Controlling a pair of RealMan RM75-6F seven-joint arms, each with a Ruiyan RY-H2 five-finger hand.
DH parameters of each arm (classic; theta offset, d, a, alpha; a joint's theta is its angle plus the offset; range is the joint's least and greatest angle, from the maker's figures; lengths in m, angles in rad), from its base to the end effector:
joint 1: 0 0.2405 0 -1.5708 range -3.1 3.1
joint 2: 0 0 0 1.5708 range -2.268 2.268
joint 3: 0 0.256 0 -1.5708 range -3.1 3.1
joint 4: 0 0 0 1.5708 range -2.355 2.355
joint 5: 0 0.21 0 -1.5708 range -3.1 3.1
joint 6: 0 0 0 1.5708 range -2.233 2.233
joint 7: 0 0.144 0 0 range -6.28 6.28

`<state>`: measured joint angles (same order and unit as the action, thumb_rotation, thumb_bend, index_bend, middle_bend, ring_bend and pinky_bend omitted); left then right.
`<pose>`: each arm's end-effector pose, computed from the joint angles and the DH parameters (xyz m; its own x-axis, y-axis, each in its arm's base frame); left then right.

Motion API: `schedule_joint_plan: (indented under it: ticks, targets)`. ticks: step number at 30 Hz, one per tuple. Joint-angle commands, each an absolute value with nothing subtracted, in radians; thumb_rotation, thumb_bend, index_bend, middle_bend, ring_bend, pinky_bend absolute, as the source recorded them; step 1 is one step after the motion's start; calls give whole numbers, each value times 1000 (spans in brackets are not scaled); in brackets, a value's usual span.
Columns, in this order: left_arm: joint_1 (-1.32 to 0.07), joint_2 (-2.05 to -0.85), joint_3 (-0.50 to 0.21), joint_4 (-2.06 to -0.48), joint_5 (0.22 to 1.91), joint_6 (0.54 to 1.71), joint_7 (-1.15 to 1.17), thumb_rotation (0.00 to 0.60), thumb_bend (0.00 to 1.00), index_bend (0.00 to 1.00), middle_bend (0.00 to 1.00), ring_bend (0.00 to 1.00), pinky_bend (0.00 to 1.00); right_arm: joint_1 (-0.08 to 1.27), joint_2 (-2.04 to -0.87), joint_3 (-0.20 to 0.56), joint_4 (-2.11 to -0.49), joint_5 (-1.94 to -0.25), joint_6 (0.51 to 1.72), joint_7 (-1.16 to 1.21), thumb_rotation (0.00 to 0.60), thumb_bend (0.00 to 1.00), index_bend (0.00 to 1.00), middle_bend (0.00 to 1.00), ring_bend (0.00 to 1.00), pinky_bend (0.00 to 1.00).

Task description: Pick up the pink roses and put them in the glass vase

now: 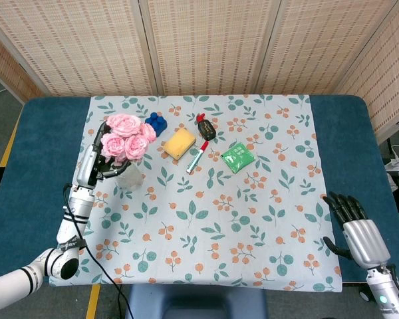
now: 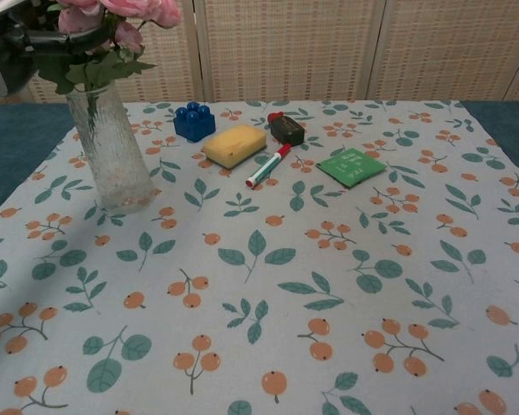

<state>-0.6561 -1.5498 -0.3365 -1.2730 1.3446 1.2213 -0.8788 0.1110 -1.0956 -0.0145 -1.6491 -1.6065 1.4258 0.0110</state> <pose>-0.1650 0.3837 0.0661 -0.5926 0.1676 0.7878 0.7291 -0.3041 0.6132 -0.2958 -0.1729 0.1410 0.3914 -0.1164 0.9128 -0.9168 -0.1352 0.3758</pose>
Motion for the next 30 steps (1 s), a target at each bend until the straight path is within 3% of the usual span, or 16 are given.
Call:
schedule_joint_plan:
  ticks: [1, 11, 14, 18, 21, 25, 30]
  targets:
    - [-635, -1544, -326, -1275, 1356, 1252, -869, 600, 307, 0, 0, 0, 134, 110, -1094, -15, -1650, -1610, 1429, 12, 600, 211, 0, 0, 0, 0]
    - [-496, -1475, -241, -1297, 1429, 1413, -808, 600, 304, 0, 0, 0, 123, 106, -1090, -19, -1657, -1613, 1432, 3, 600, 211, 0, 0, 0, 0]
    - [-423, -1429, -154, -1294, 1490, 1472, -719, 600, 301, 0, 0, 0, 118, 103, -1087, -18, -1667, -1600, 1429, -21, 600, 211, 0, 0, 0, 0]
    - [-303, -1371, -10, -1277, 1583, 1564, -398, 600, 309, 0, 0, 0, 115, 99, -1097, -11, -1673, -1583, 1430, -66, 600, 211, 0, 0, 0, 0]
    - [-218, -1330, 58, -1334, 1582, 1592, -166, 600, 310, 0, 0, 0, 110, 101, -1104, -12, -1680, -1570, 1416, -90, 600, 211, 0, 0, 0, 0]
    - [-176, -1285, 95, -1421, 1580, 1584, -51, 600, 314, 0, 0, 0, 110, 106, -1115, -12, -1683, -1567, 1403, -115, 600, 211, 0, 0, 0, 0]
    - [-167, -1273, 71, -1444, 1572, 1586, 3, 600, 318, 0, 0, 0, 110, 101, -1121, -10, -1688, -1557, 1408, -137, 600, 211, 0, 0, 0, 0]
